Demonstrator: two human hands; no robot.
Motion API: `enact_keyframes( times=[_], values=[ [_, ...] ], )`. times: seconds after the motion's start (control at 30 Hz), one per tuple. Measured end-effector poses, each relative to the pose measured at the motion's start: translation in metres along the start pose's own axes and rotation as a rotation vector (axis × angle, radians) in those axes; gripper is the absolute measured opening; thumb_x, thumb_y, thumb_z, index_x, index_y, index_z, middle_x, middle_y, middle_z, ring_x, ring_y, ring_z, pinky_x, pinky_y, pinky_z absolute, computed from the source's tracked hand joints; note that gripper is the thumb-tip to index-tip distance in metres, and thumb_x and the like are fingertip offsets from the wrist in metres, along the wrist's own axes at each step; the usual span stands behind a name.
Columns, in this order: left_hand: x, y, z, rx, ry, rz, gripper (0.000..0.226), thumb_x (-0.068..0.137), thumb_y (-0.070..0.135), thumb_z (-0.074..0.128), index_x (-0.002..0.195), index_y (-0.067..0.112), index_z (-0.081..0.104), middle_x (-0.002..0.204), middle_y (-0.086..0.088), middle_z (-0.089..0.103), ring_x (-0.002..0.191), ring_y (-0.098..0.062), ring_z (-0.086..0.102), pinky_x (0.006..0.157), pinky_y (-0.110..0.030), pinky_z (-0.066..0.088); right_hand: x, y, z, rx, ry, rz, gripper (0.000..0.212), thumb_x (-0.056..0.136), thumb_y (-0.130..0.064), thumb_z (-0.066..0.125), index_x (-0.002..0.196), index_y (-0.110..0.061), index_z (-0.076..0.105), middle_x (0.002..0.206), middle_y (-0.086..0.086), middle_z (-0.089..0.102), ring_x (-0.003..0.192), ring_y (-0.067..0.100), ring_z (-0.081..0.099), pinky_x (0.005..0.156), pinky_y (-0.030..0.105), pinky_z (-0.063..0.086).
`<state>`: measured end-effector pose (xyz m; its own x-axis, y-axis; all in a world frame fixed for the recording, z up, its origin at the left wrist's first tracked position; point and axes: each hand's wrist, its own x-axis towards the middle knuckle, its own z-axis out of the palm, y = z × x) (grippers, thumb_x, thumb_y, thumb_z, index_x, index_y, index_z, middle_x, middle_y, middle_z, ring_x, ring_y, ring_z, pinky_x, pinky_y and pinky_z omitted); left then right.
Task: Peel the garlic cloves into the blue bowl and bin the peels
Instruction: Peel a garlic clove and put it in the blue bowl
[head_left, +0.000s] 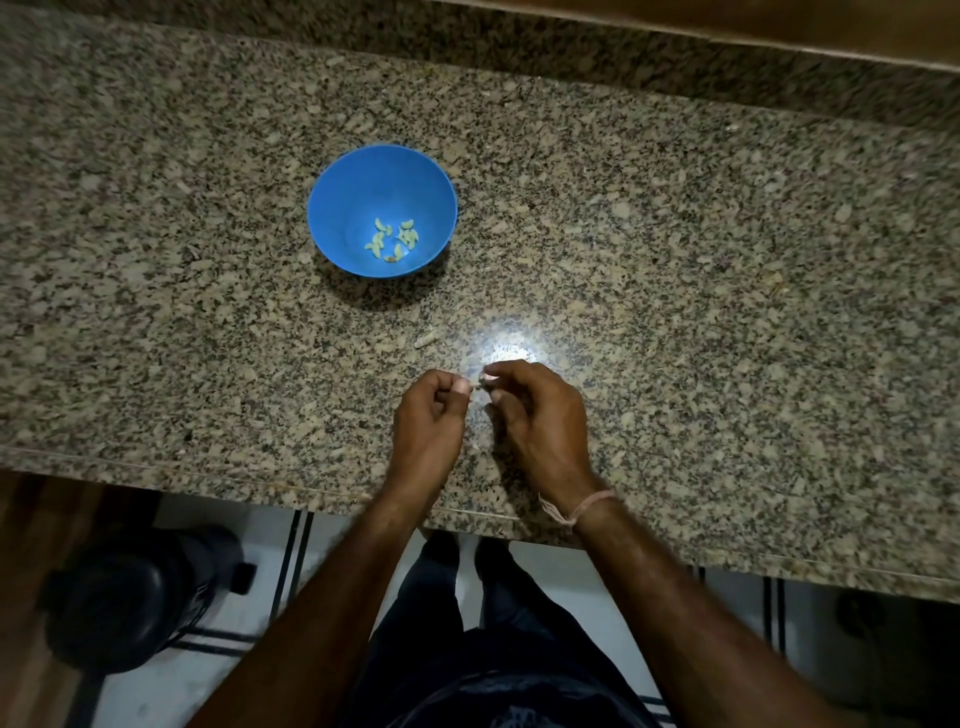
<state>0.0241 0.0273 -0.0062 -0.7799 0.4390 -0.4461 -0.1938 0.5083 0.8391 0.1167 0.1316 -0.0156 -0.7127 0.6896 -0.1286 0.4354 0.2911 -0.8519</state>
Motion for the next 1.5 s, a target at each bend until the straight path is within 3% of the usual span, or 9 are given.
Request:
enact_keyframes(
  times=[0.13,0.27,0.37,0.53,0.67,0.77,1.07,1.27,1.5],
  values=[
    [0.000,0.003,0.001,0.108,0.040,0.076,0.016,0.104,0.025,0.059,0.096,0.015,0.068,0.084,0.005,0.068,0.071,-0.002,0.059,0.060,-0.016,0.042,0.007,-0.007,0.000,0.261,-0.052,0.106,0.006,0.091,-0.010,0.078,0.097,-0.010,0.079,0.091,-0.003,0.078,0.088,0.012,0.074,0.081,0.031,0.062],
    [0.000,0.003,0.002,0.085,0.060,0.109,0.017,0.104,0.023,0.058,0.091,0.016,0.066,0.083,0.001,0.069,0.075,-0.013,0.062,0.064,-0.029,0.047,0.010,-0.005,0.001,0.433,-0.083,0.231,0.004,0.093,-0.010,0.076,0.094,-0.007,0.079,0.090,0.005,0.079,0.090,0.024,0.077,0.087,0.047,0.064],
    [-0.001,0.005,0.004,0.103,0.072,0.129,0.017,0.105,0.022,0.056,0.092,0.016,0.064,0.082,0.004,0.065,0.070,-0.003,0.056,0.059,-0.020,0.041,0.009,-0.004,0.001,0.484,-0.101,0.250,0.008,0.096,-0.012,0.074,0.098,-0.007,0.079,0.094,0.007,0.080,0.094,0.026,0.077,0.090,0.052,0.062],
    [-0.004,0.008,0.009,0.153,0.050,0.243,0.016,0.108,0.022,0.050,0.098,0.013,0.059,0.087,0.003,0.059,0.073,-0.004,0.051,0.058,-0.012,0.036,0.009,-0.010,-0.004,0.645,-0.099,0.308,0.012,0.099,-0.008,0.070,0.102,0.001,0.077,0.098,0.016,0.079,0.098,0.034,0.075,0.087,0.039,0.063],
    [-0.003,0.011,0.011,0.152,0.047,0.251,0.016,0.108,0.020,0.049,0.097,0.012,0.056,0.085,0.004,0.054,0.071,-0.001,0.046,0.058,-0.013,0.035,0.008,-0.011,-0.001,0.764,-0.092,0.378,0.015,0.099,-0.011,0.070,0.102,0.002,0.076,0.100,0.024,0.077,0.101,0.041,0.074,0.092,0.045,0.061],
    [-0.001,0.011,0.013,0.176,0.028,0.269,0.016,0.108,0.018,0.049,0.095,0.011,0.056,0.084,0.003,0.054,0.070,-0.003,0.045,0.058,-0.013,0.034,0.009,-0.012,-0.003,0.846,-0.086,0.470,0.014,0.098,-0.011,0.069,0.099,0.002,0.076,0.094,0.020,0.077,0.087,0.028,0.074,0.078,0.033,0.060],
    [-0.002,0.001,0.012,0.205,0.140,0.258,0.011,0.093,0.025,0.074,0.090,0.021,0.064,0.087,0.005,0.065,0.075,-0.009,0.059,0.063,-0.023,0.049,0.016,-0.005,-0.014,0.873,-0.077,0.598,0.012,0.091,-0.016,0.079,0.093,-0.005,0.076,0.085,0.017,0.070,0.071,0.022,0.057,0.058,0.031,0.042],
    [0.000,0.003,0.010,0.233,0.184,0.266,0.013,0.099,0.023,0.065,0.106,0.024,0.077,0.096,0.011,0.075,0.087,-0.006,0.069,0.076,-0.037,0.060,0.013,-0.002,-0.017,0.817,-0.056,0.560,0.015,0.090,-0.017,0.082,0.093,-0.003,0.077,0.090,0.028,0.072,0.083,0.030,0.062,0.070,0.038,0.048],
    [-0.005,0.017,0.015,0.001,0.120,0.158,0.010,0.093,0.025,0.076,0.102,0.021,0.079,0.090,0.011,0.077,0.084,-0.004,0.071,0.077,-0.028,0.060,0.011,0.000,-0.012,0.853,-0.071,0.525,0.020,0.088,-0.021,0.083,0.095,-0.003,0.078,0.100,0.036,0.070,0.088,0.034,0.059,0.082,0.052,0.047]
  ],
)
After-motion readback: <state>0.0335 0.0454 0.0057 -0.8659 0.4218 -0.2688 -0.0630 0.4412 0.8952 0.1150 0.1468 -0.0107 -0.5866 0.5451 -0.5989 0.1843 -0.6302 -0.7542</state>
